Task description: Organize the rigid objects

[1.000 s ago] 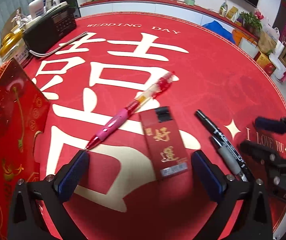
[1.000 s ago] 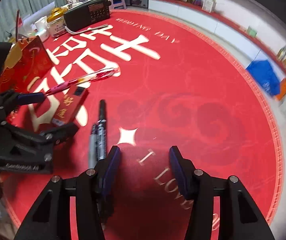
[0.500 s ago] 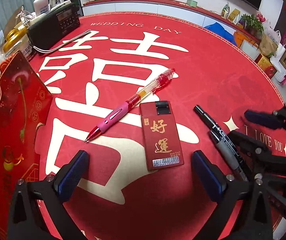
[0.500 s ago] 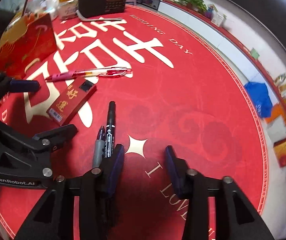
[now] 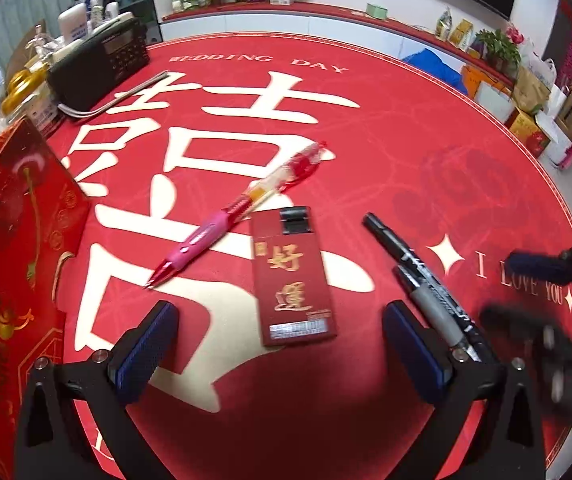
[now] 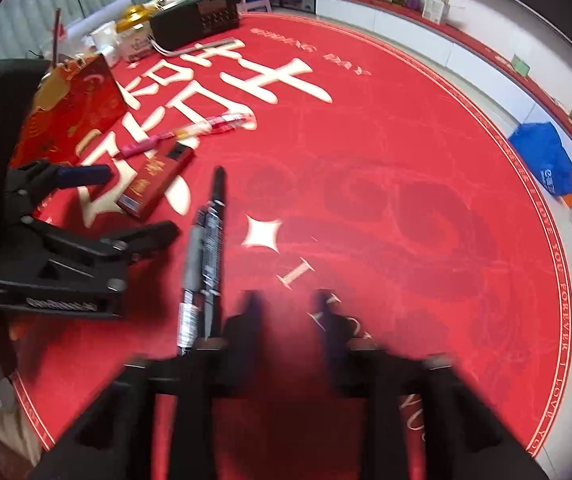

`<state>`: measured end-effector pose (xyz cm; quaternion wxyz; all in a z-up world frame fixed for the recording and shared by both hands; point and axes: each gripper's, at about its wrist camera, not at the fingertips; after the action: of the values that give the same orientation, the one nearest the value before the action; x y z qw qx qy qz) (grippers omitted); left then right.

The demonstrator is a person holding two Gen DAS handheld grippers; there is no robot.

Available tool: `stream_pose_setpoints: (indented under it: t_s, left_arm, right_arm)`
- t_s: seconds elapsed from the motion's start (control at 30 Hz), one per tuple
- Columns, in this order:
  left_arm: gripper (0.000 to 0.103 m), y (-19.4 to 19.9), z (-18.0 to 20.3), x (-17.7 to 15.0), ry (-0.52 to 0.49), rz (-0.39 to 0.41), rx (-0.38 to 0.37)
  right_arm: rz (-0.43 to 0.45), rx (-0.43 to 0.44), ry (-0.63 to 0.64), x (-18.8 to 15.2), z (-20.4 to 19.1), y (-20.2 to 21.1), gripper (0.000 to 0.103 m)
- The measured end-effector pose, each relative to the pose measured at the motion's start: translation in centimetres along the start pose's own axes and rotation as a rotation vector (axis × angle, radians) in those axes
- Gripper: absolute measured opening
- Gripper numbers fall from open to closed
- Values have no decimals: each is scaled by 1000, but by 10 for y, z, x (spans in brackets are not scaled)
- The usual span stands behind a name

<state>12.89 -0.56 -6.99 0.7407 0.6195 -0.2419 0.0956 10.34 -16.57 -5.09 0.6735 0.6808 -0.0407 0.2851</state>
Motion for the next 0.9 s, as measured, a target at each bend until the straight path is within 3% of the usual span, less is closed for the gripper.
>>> stream_pose_setpoints:
  t_s: [0.2,0.3,0.4,0.53,0.73,0.83,0.9]
  left_arm:
    - [103,6,-30,-4,66,-6,33]
    - [103,10,-35,-9,82,4,24]
    - [103,13,-34,-13,79,11,38]
    - [103,19,-38,-19,105,26,38]
    - [103,28,-39,-20,104,47,-2]
    - [103,25,-39,-19,97,41,-10]
    - [103,24,-39,-19,96,38,-12]
  right_arm:
    - [-49,92,167,-6,-46,-1,56]
    - [-1,0,57,-6,-30,7,55]
    - [-40,74,-76,-1,-14,6,55]
    - [-69,102,-93,1,-33,3,55]
    - [-67,53,-95,2,-69,-1,55]
    - [-57,-87,-19,5,-85,-5,56]
    - [-51,-103,-2,5,-87,-4,56]
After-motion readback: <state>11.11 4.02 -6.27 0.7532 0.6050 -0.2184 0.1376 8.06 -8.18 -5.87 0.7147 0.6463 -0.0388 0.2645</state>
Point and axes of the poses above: each gripper's, at about its wrist camera, not at the fingertips, and y roughly against the way its jaws point, z to its right, x to its top, and after that the axes turned 7 degrees about -x, right-handed
